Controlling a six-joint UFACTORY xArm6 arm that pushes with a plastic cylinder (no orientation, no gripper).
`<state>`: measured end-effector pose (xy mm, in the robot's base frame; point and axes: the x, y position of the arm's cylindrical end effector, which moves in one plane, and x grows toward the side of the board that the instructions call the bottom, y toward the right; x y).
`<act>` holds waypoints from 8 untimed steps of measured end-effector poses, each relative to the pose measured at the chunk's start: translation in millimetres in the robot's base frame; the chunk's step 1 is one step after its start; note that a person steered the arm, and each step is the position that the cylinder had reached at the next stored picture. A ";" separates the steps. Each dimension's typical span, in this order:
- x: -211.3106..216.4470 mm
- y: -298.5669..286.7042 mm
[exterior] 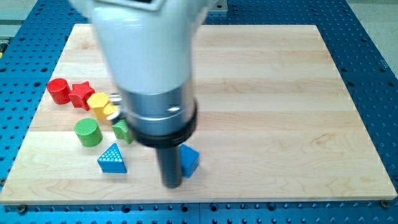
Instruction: Slide the blue cube parallel to the right of the yellow heart
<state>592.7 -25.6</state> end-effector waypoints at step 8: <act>-102.9 76.9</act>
